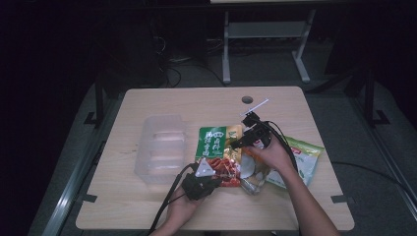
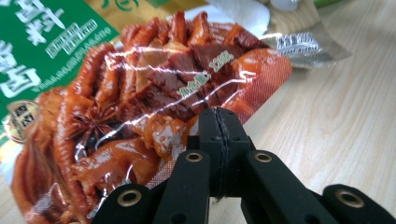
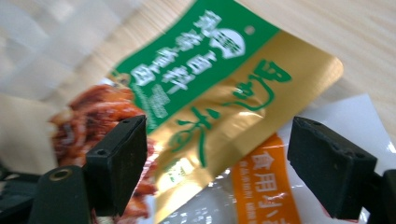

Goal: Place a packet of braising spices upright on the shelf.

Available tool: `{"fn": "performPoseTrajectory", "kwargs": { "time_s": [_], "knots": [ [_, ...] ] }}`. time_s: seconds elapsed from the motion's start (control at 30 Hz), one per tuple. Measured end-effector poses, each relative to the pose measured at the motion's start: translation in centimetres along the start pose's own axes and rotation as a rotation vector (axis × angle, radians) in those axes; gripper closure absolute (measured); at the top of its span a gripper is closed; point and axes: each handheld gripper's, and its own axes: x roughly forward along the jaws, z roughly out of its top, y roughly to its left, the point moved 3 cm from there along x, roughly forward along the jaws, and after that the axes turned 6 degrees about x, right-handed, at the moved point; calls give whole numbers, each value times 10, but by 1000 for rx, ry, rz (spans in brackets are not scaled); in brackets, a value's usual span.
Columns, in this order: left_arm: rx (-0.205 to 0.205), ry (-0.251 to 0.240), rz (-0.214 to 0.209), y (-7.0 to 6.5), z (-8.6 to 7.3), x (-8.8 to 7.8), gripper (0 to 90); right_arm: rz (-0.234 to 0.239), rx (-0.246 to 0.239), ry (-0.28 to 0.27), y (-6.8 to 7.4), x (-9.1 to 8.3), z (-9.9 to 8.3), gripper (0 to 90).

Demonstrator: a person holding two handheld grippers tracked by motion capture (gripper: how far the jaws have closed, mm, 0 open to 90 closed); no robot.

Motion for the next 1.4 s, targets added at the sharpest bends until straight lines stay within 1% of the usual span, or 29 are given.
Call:
{"fn": "performPoseTrajectory", "kwargs": {
  "time_s": [0.07,0.13,0.17,0.2,0.23,0.27,0.3,0.43,0.5,0.57,0.63,0.7,0.73,0.77,0.83,0.9,0.93,1.0,1.03,1.07,1.13,1.17,1.2,1.23,1.27,1.3,1.33,1.4],
  "knots": [
    [2,4,-2,1,0,1,893,-17,13,7,-5,6,1,202],
    [7,16,-2,1,-1,1,892,-15,33,13,-10,10,1,206],
    [2,13,-2,1,-1,2,892,-13,46,19,-12,13,2,207],
    [3,14,-3,2,-2,2,891,-12,49,23,-15,16,2,209],
    [1,16,-6,2,-2,2,890,-2,69,27,-17,20,3,212],
    [-3,12,-7,2,-2,3,890,-2,69,27,-17,20,3,212],
    [-2,17,-7,2,-2,4,889,3,79,23,-18,21,4,217],
    [0,28,-7,1,-4,6,880,-2,82,22,-20,28,6,242],
    [-1,31,-10,1,-4,7,880,0,84,21,-19,30,6,271],
    [1,41,-15,0,-4,8,880,7,82,19,-18,32,7,279],
    [2,49,-18,-1,-6,10,880,-3,83,24,-19,33,7,297],
    [8,45,-15,-1,-5,10,881,-7,83,21,-19,34,7,306],
    [8,46,-15,-1,-5,10,881,-12,77,23,-19,34,7,314],
    [7,44,-15,-1,-5,10,880,-16,78,31,-19,35,7,318],
    [7,47,-19,-2,-5,10,873,-24,81,32,-19,36,8,318],
    [3,31,-26,-3,-3,7,839,-20,92,20,-21,36,10,310],
    [1,20,-25,-4,-2,5,839,-20,92,20,-21,36,10,310],
    [22,-3,-10,-4,3,0,827,-21,97,15,-22,35,11,310],
    [22,-13,-6,-4,5,-2,811,-22,96,12,-21,35,12,314],
    [29,-10,1,-3,6,-3,789,-20,92,9,-21,36,13,314],
    [21,-4,5,-2,5,-3,770,-25,110,41,-22,38,17,302],
    [17,-7,4,-1,4,-3,760,-21,111,45,-22,38,21,308],
    [17,-6,6,0,4,-3,758,-11,109,30,-20,36,24,332],
    [17,-10,6,0,4,-4,758,-5,103,11,-20,36,26,329],
    [8,-14,2,0,4,-4,757,-16,116,33,-21,39,27,303],
    [11,-14,4,0,4,-4,757,-14,131,58,-22,42,28,300],
    [12,-6,8,1,4,-4,757,-13,134,75,-23,45,28,306],
    [6,3,14,3,2,-2,757,-15,137,75,-24,49,28,337]
  ]
}}
